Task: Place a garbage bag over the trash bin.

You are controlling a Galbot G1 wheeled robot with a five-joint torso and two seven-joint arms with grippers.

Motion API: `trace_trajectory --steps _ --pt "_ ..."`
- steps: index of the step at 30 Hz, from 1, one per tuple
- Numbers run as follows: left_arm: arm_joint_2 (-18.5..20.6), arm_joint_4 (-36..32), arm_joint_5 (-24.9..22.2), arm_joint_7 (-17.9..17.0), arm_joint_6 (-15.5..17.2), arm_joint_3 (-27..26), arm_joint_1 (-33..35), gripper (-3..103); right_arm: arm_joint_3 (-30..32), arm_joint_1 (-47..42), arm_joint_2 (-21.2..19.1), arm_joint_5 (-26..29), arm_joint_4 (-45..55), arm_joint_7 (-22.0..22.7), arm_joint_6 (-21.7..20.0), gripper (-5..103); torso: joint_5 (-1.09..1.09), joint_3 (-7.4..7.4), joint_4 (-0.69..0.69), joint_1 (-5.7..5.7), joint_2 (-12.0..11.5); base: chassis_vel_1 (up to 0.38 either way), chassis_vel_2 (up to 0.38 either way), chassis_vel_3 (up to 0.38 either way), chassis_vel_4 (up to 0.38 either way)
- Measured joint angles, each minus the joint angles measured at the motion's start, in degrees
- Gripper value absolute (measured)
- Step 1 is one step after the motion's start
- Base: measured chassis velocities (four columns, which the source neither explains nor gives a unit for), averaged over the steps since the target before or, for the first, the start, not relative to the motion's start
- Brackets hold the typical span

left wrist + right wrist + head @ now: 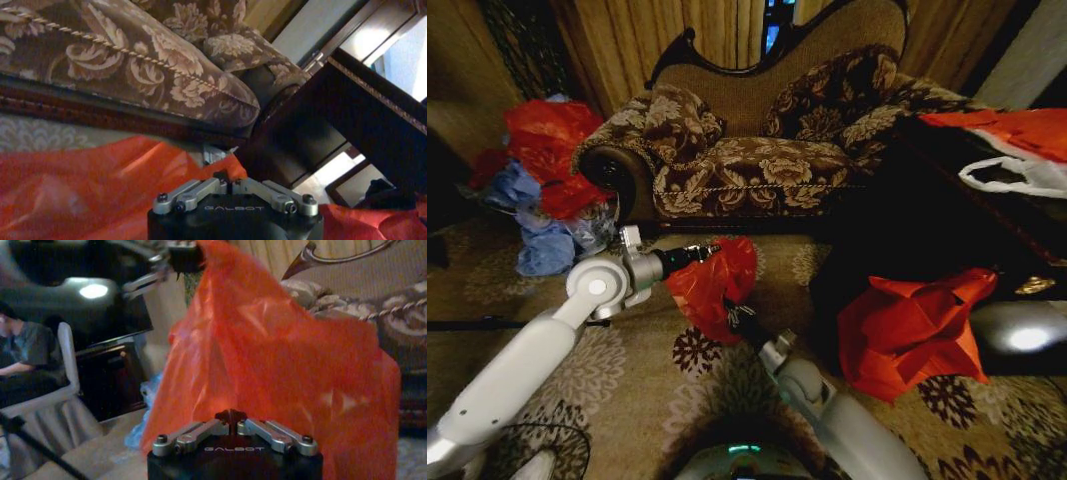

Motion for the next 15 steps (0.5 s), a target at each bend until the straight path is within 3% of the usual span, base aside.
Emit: trace_trajectory --steps 15 --pt "0.3 -2.5 0.2 -0.6 -0.8 -1.1 2.1 0 4.5 3.9 3.3 -1.7 -7.1 1.7 0.3 0 0.00 0.00 -0.02 0.00 0.0 0.000 0.000 0.000 0.000"
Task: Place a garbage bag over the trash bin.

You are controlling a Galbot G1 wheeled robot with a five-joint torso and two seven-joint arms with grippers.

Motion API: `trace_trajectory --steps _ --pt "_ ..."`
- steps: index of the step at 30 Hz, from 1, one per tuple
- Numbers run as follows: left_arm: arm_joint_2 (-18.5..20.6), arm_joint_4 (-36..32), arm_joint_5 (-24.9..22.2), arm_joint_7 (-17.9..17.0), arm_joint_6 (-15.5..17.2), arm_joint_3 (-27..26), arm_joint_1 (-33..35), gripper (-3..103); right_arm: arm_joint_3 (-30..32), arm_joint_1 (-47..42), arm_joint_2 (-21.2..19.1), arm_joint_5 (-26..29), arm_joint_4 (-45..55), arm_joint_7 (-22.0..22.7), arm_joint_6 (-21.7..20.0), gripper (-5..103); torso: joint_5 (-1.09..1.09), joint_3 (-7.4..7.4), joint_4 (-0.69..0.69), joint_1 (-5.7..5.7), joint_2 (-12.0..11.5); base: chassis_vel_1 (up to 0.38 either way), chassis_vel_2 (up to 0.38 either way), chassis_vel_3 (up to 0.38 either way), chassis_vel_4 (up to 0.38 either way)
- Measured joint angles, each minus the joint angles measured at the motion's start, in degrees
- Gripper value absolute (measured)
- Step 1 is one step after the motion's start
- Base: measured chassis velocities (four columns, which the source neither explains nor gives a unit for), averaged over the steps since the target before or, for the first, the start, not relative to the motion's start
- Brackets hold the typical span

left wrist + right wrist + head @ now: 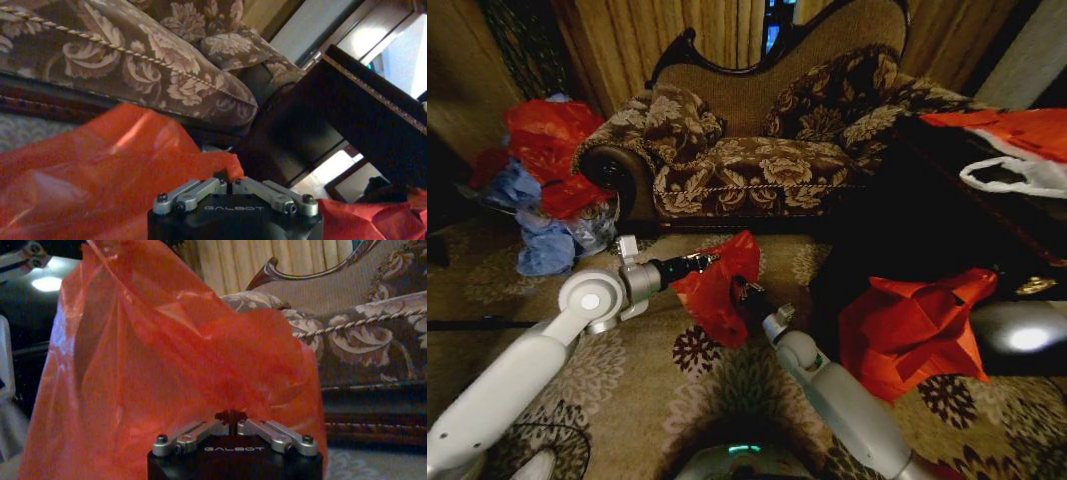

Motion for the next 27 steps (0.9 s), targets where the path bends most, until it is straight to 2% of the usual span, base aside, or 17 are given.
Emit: trace_trajectory --steps 5,8,17,27 --pt "-1.0 0.5 0.0 -0.1 -0.7 1.3 -1.7 0 -0.8 0.5 2.2 0.0 -1.0 0.8 0.1 0 0.01 0.00 0.02 0.00 0.0 0.000 0.000 0.000 0.000" --pt "-3.2 2.0 -0.4 -2.0 -2.0 3.5 -5.3 0 -0.7 0.5 4.8 -0.1 -2.6 0.9 0.7 0 0.00 0.00 0.01 0.00 0.0 0.000 0.000 0.000 0.000" --pt "-6.0 6.2 -0.5 -2.6 -3.2 8.6 -11.5 0 -3.0 -0.5 5.8 1.6 -1.6 -2.5 2.0 0 0.00 0.00 0.00 0.00 0.0 0.000 0.000 0.000 0.000" --pt "-7.8 6.2 -0.3 -3.5 -3.3 10.2 -10.8 0 0.8 4.3 8.6 1.9 -5.8 -1.4 3.1 0 0.00 0.00 0.00 0.00 0.0 0.000 0.000 0.000 0.000"
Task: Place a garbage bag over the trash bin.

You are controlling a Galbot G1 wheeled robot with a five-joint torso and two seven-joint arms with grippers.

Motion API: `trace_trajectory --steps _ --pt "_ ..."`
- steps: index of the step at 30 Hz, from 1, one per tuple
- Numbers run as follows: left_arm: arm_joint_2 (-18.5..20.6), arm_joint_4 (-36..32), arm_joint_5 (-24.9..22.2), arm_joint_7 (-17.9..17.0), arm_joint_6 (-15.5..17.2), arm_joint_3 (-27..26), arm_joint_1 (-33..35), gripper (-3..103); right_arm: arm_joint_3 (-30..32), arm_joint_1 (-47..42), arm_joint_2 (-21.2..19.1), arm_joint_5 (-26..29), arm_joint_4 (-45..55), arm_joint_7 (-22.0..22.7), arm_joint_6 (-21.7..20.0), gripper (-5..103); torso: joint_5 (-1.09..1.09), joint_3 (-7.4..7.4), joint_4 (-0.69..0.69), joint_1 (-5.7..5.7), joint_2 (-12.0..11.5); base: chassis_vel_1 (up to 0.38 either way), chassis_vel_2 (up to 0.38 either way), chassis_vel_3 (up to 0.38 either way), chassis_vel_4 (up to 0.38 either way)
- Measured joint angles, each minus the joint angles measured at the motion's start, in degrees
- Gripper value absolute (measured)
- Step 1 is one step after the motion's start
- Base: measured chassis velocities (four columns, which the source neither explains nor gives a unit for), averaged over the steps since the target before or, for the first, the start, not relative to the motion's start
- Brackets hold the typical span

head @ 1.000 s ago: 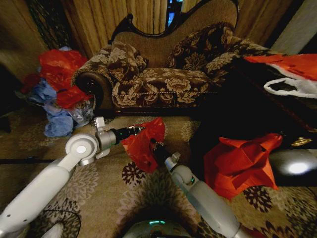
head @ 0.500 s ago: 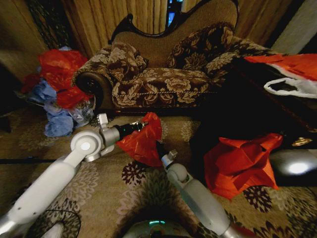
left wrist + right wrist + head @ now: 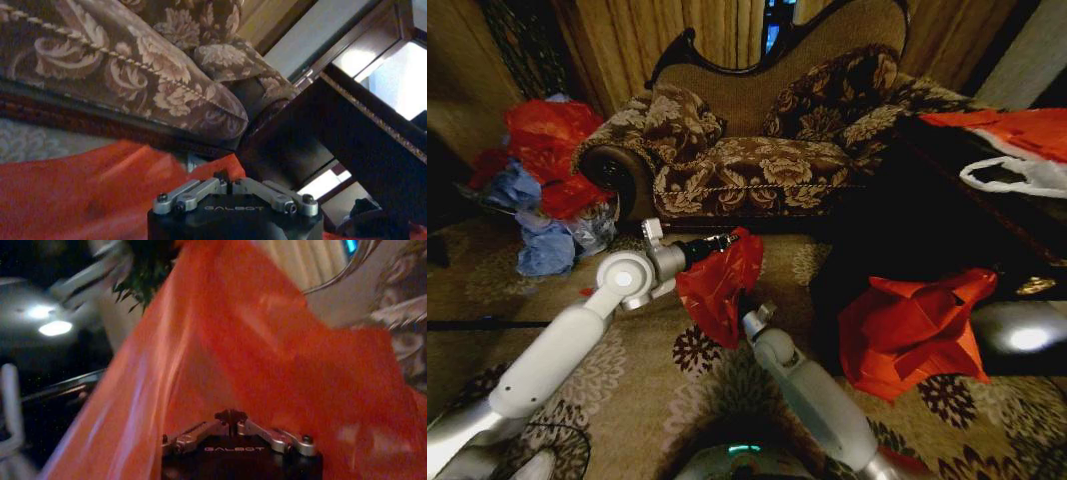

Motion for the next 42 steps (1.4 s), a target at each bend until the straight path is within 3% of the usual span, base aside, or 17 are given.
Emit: trace_trajectory --steps 12,15,30,35,42 --pt "-2.1 -1.5 0.0 -1.3 -0.1 0.0 2.4 0 2.4 4.3 4.5 -3.0 -8.5 1.2 0.0 0 0.00 0.00 0.01 0.00 0.0 0.000 0.000 0.000 0.000" --pt "-2.6 -2.4 -0.1 -1.8 -0.2 -0.1 3.0 0 3.6 5.2 6.0 -5.9 -12.4 1.2 0.6 0 0.00 0.00 0.01 0.00 0.0 0.000 0.000 0.000 0.000" --pt "-1.2 -8.6 -1.5 -4.5 -1.8 -4.1 8.2 0 5.6 8.8 9.6 -11.1 -20.7 2.6 1.8 0 0.00 0.00 0.01 0.00 0.0 0.000 0.000 0.000 0.000" --pt "-1.1 -9.3 -1.5 -5.4 -2.7 -4.6 8.4 0 2.8 8.6 9.1 -9.1 -19.9 4.4 -1.3 0 0.00 0.00 0.02 -0.01 0.0 0.000 0.000 0.000 0.000" --pt "-2.7 -7.3 -1.4 -8.5 -5.2 -4.9 6.1 0 -3.7 7.8 4.4 -7.2 -17.0 4.6 -6.3 0 0.00 0.00 0.00 0.00 0.0 0.000 0.000 0.000 0.000"
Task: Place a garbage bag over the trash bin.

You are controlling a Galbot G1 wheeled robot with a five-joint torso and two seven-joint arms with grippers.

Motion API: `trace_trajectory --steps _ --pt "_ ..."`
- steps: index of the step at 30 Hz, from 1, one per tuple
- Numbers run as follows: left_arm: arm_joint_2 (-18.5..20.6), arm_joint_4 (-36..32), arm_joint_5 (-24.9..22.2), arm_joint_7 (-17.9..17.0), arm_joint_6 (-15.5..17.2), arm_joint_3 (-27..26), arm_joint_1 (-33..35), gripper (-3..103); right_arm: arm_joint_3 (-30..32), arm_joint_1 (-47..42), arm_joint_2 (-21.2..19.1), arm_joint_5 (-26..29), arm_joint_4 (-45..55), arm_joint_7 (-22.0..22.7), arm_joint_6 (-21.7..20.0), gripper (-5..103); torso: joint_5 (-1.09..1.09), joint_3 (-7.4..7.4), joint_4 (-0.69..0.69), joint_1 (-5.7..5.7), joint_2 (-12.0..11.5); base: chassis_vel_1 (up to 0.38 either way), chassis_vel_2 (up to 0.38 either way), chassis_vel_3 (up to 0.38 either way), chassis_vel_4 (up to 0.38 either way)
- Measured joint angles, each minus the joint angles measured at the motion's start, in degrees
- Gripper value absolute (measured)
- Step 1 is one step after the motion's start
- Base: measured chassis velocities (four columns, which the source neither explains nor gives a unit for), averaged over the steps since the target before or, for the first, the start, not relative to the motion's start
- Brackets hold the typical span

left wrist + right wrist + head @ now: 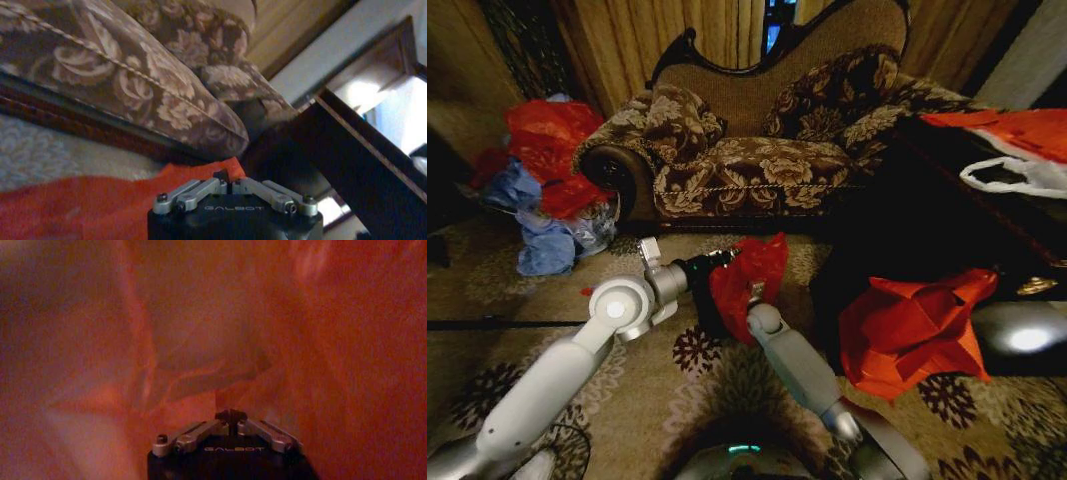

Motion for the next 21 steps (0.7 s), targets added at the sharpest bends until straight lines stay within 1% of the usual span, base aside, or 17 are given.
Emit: trace_trajectory --steps 1,2,3,4,5,8,9,11,12,14,16,18,20,21 --pt "0.0 0.0 0.0 0.0 0.0 0.0 0.0 0 0.0 0.0 0.0 0.0 0.0 0.0 0.0 0 0.00 0.00 0.00 0.00 0.0 0.000 0.000 0.000 0.000" --pt "-0.4 0.4 0.0 -1.1 -0.5 0.0 -0.5 0 -1.0 0.1 -0.4 0.7 0.5 0.2 -0.7 0 -0.01 0.00 0.00 0.00 0.0 0.000 0.000 0.000 0.000" --pt "-1.0 1.1 -0.1 -2.9 -1.3 0.1 -1.1 0 -3.1 0.5 -1.3 2.4 1.4 0.7 -2.1 0 0.00 0.00 0.02 0.00 0.0 0.000 0.000 0.000 0.000" --pt "-1.4 1.6 -0.1 -3.9 -1.7 0.1 -1.5 0 -4.0 0.8 -1.8 3.5 1.8 0.8 -3.0 0 0.00 0.00 0.02 0.00 0.0 0.000 0.000 0.000 0.000" --pt "-1.4 1.6 -0.1 -3.9 -1.7 0.1 -1.5 0 -4.0 0.8 -1.8 3.5 1.8 0.8 -3.0 0 0.00 0.00 0.02 0.00 0.0 0.000 0.000 0.000 0.000" --pt "-2.6 3.9 -0.1 -7.1 -3.6 -0.2 -2.7 0 -6.8 2.0 -2.8 7.5 2.3 1.2 -7.1 0 0.00 0.00 0.00 0.00 0.0 0.000 0.000 0.000 0.000" --pt "-2.6 3.9 -0.1 -7.1 -3.6 -0.2 -2.7 0 -6.8 2.0 -2.8 7.5 2.3 1.2 -7.1 0 0.00 0.00 0.00 0.00 0.0 0.000 0.000 0.000 0.000" --pt "-3.1 5.5 0.1 -8.5 -4.6 -0.5 -3.1 0 -7.7 2.9 -2.4 9.1 1.3 1.5 -8.3 0 0.00 0.00 0.01 0.00 0.0 0.000 0.000 0.000 0.000" --pt "-3.1 5.5 0.1 -8.5 -4.6 -0.5 -3.1 0 -7.7 2.9 -2.4 9.1 1.3 1.5 -8.3 0 0.00 0.00 0.01 0.00 0.0 0.000 0.000 0.000 0.000" --pt "-3.9 8.4 1.4 -10.0 -6.0 -1.2 -3.5 0 -8.9 4.9 -1.5 11.4 -1.0 1.9 -10.2 0 0.00 0.00 0.01 0.00 0.0 0.000 0.000 0.000 0.000" --pt "-4.1 9.0 1.7 -10.3 -6.3 -1.4 -3.6 0 -9.1 5.4 -1.4 12.0 -1.5 2.0 -10.7 0 0.00 0.00 0.01 0.00 0.0 0.000 0.000 0.000 0.000" --pt "-4.8 10.9 2.7 -11.5 -7.2 -1.6 -3.9 0 -9.4 6.4 -1.3 13.9 -2.3 2.5 -12.2 0 0.00 0.00 0.02 0.00 0.0 0.000 0.000 0.000 0.000" --pt "-6.3 13.2 4.3 -13.0 -8.3 -1.6 -4.6 0 -9.4 7.6 -1.5 17.8 -2.4 4.3 -14.9 0 -0.01 0.01 0.02 0.00 0.0 0.000 0.000 0.000 0.000" --pt "-6.3 13.2 4.3 -13.0 -8.3 -1.6 -4.6 0 -9.4 7.6 -1.5 17.8 -2.4 4.3 -14.9 0 -0.01 0.01 0.02 0.00 0.0 0.000 0.000 0.000 0.000"
